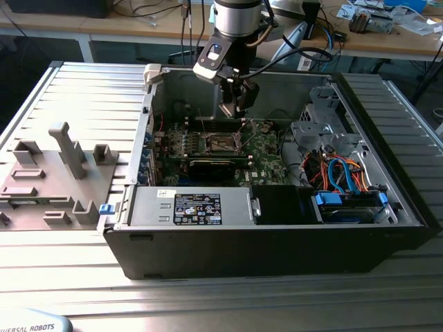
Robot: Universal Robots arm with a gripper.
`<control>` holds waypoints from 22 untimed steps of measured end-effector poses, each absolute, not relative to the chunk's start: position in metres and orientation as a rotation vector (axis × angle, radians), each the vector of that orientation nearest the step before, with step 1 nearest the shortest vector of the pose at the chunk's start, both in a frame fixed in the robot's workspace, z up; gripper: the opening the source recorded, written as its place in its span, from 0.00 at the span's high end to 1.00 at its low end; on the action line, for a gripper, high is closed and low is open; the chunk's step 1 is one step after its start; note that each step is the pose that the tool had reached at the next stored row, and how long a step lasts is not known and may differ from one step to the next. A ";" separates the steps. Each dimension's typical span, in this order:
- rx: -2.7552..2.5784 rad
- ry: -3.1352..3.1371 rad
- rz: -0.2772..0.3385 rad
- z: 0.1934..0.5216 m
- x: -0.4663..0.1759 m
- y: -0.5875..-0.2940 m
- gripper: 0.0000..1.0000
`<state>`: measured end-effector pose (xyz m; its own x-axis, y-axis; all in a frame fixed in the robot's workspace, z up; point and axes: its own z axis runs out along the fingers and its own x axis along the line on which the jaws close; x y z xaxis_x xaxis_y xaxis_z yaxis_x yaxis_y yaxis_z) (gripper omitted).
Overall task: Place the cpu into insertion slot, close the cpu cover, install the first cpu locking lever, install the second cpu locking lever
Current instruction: 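Place the cpu into insertion slot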
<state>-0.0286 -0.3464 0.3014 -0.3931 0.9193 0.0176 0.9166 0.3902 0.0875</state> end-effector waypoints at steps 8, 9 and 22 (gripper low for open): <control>1.718 2.586 0.129 0.301 -0.029 -0.346 0.46; 1.719 2.586 0.129 0.301 -0.029 -0.346 0.46; 1.731 2.577 0.128 0.300 -0.029 -0.346 0.46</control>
<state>-0.0286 -0.3464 0.2996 -0.3788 0.9253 0.0176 0.9225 0.3760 0.0875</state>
